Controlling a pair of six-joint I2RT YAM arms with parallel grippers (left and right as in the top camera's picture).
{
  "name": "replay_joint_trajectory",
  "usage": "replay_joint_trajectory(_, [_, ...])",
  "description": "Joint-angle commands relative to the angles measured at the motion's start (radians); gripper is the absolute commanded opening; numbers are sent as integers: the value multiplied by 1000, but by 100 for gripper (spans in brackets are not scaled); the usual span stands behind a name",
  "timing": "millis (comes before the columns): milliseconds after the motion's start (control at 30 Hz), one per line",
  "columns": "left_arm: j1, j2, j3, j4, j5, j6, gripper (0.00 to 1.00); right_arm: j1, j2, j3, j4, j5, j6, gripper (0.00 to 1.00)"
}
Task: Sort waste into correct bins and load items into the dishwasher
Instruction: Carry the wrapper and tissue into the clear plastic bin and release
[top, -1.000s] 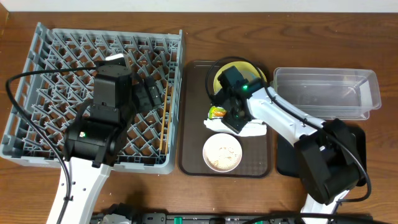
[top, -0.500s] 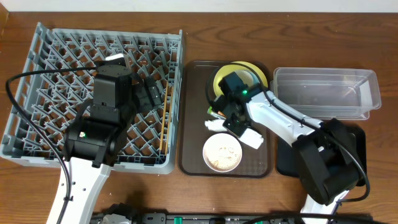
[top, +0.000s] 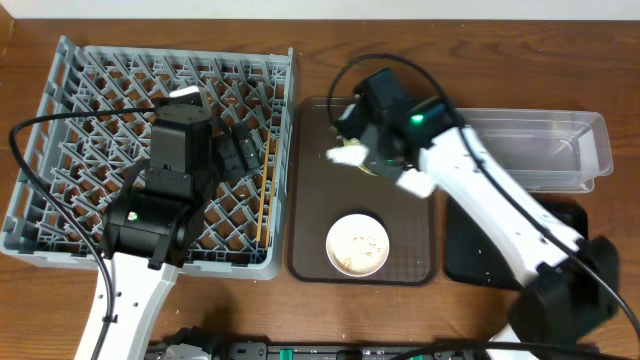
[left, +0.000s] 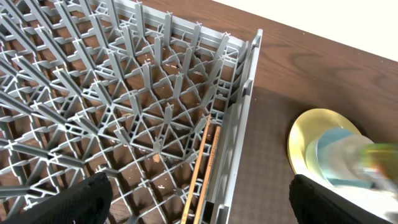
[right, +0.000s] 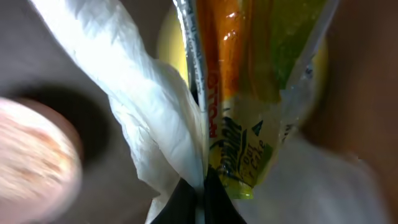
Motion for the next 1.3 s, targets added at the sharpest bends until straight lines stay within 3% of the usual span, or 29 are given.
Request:
replay_joint_trajectory(0, [5, -2, 6, -1, -16, -8, 94, -68, -23, 14, -36, 265, -107, 1])
replay_joint_trajectory(333, [5, -2, 6, -1, -16, -8, 94, -351, -19, -2, -91, 259, -371, 1])
replay_joint_trajectory(567, [5, -2, 6, -1, -16, -8, 94, -520, -13, -2, -87, 2, -592, 1])
replay_joint_trajectory(867, [5, -2, 6, -1, -16, -8, 94, -647, 36, -2, -32, -75, -684, 1])
replay_joint_trajectory(900, [5, -2, 6, -1, -16, -8, 94, -651, 40, -2, -27, -72, -694, 7])
replay_joint_trajectory(1033, [5, -2, 6, -1, -16, -8, 94, -651, 47, -2, 13, -68, -693, 64])
replay_joint_trajectory(1100, [5, -2, 6, -1, -16, -8, 94, -649, 47, -2, 43, -67, -693, 82])
replay_joint_trajectory(1267, [5, -2, 6, -1, -16, -8, 94, -618, 16, 1, 83, -71, -628, 84])
